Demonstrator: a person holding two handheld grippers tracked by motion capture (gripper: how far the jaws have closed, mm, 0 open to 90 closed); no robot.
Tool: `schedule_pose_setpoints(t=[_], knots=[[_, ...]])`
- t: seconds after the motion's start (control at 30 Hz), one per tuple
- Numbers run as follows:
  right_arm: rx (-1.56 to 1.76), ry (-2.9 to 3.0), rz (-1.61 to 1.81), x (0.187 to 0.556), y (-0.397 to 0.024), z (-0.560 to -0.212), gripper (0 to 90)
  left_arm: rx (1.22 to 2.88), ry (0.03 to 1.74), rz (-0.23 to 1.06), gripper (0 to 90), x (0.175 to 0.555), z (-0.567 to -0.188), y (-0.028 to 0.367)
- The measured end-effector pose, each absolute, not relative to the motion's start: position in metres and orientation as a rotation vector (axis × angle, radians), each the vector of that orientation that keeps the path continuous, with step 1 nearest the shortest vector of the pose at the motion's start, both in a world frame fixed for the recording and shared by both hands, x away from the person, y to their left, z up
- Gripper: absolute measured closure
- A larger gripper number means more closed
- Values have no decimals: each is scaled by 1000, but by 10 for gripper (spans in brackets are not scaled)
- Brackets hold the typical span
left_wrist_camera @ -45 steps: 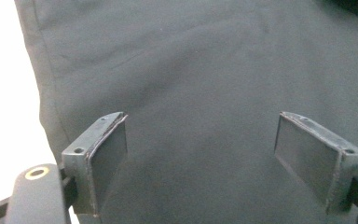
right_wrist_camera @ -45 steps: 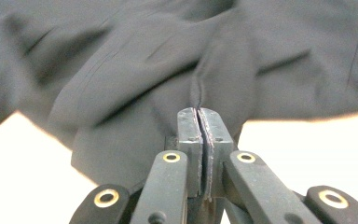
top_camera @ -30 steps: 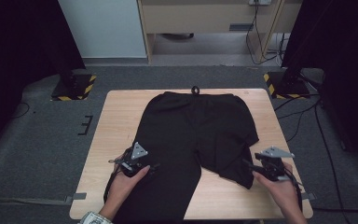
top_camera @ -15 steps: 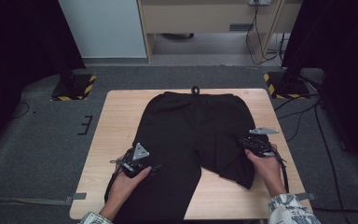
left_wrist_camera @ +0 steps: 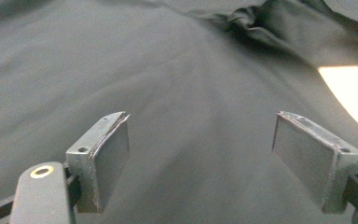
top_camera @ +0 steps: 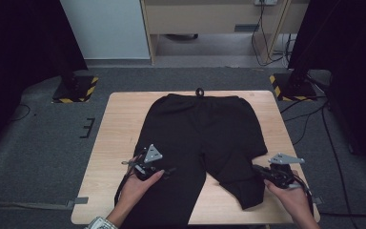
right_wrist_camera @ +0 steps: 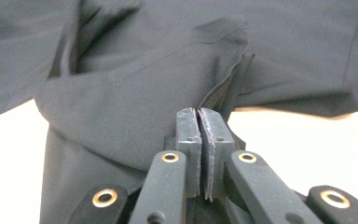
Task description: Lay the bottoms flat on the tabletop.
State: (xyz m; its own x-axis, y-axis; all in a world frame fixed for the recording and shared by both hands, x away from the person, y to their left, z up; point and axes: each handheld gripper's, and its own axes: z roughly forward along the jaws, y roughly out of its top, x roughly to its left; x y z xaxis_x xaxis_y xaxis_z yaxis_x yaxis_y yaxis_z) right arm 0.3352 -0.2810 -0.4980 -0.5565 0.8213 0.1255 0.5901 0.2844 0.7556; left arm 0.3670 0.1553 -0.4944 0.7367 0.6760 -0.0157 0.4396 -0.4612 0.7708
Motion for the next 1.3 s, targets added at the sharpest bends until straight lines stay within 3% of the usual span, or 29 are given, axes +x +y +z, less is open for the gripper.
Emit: schedule_pose_setpoints(t=[0.17,0.23,0.3,0.33,0.47,0.57,0.67,0.73,0.77,0.8,0.83,0.87,0.97,1.3], knots=[[1308,2298,1121,310,-296,-502,832,2163,800,342,181,371,-494,133],[1318,2303,1133,308,-301,-504,748,2165,796,327,181,373,-494,127],[1270,2308,1121,309,-303,-502,555,2171,778,311,181,377,-495,117],[1270,2308,1121,309,-303,-502,555,2171,778,311,181,377,-495,117],[1273,2249,1157,331,-303,-494,382,2181,769,317,178,380,-498,113],[1284,2243,1152,344,-301,-495,347,2159,777,323,178,377,-500,117],[1317,2232,1145,369,-293,-499,368,2159,777,331,178,375,-502,122],[1357,2242,1097,386,-284,-508,468,2171,771,356,178,373,-505,125],[1357,2242,1097,386,-284,-508,468,2171,771,356,178,373,-505,125],[1351,2254,1077,388,-281,-510,548,2172,768,370,178,374,-505,127],[1336,2271,1081,390,-277,-512,699,2166,772,374,178,374,-504,129],[1336,2271,1081,390,-277,-512,699,2154,782,369,178,375,-504,131],[1324,2291,1063,388,-276,-512,884,2147,801,376,178,377,-505,134],[1364,2261,1057,339,-306,-504,898,2139,824,385,187,381,-506,132]])
